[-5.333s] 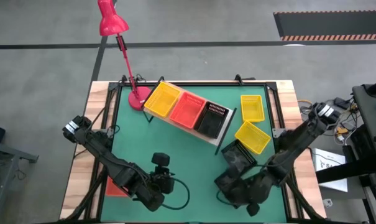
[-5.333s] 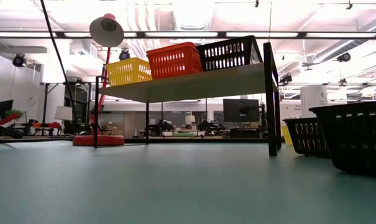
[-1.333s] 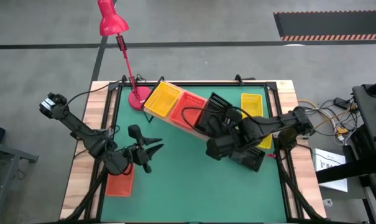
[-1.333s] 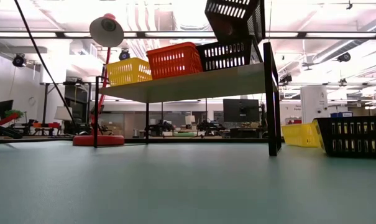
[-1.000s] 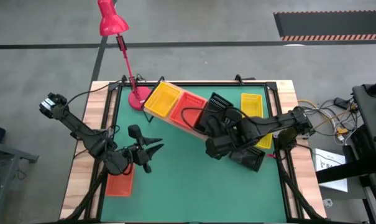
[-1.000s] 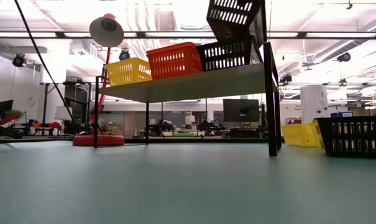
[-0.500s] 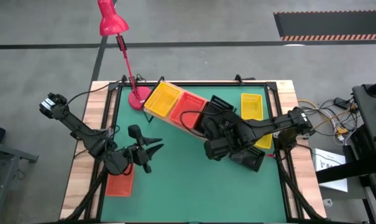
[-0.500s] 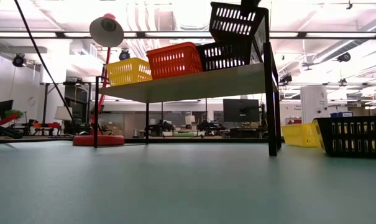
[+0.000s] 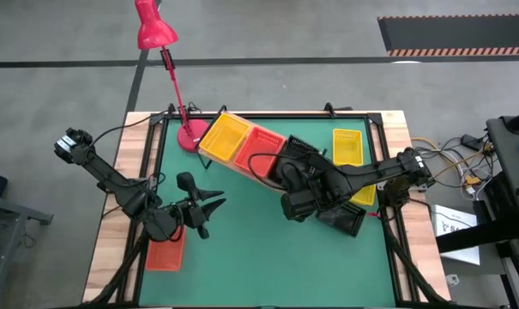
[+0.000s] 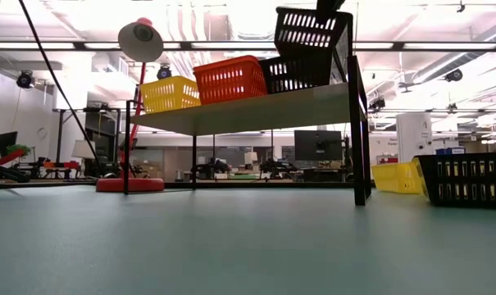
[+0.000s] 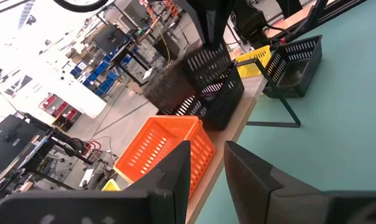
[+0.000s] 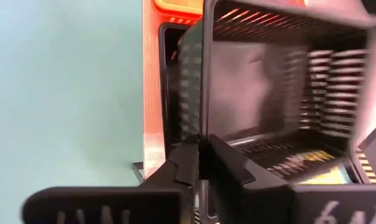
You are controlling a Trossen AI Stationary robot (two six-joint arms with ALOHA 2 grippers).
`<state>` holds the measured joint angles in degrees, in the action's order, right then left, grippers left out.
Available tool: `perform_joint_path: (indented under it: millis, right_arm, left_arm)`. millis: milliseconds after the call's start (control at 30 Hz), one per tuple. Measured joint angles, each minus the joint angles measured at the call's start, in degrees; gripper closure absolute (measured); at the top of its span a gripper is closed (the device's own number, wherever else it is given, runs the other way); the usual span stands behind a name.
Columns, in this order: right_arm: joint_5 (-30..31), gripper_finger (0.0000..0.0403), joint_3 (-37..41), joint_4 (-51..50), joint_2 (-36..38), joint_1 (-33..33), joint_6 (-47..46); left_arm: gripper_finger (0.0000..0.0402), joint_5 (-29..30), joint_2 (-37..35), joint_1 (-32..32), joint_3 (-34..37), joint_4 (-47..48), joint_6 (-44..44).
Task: Stack baskets on shelf by color
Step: Stack the bottom black bin on top of the other black bin on the shelf
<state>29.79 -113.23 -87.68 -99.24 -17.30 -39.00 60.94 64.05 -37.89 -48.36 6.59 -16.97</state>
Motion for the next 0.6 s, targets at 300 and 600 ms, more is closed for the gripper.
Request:
perform_joint_path:
  millis: [300, 600]
  right_arm:
    - [0.18, 0.0311, -0.12, 0.15, 0.02, 0.46, 0.1]
    - [-1.64, 0.0308, -2.25, 0.17, 0.02, 0.46, 2.54]
  left_arm:
    - [0.032, -0.01, 0.0, 0.0, 0.0, 0.0, 0.0]
    - [0.032, -0.01, 0.0, -0.04, 0.0, 0.08, 0.0]
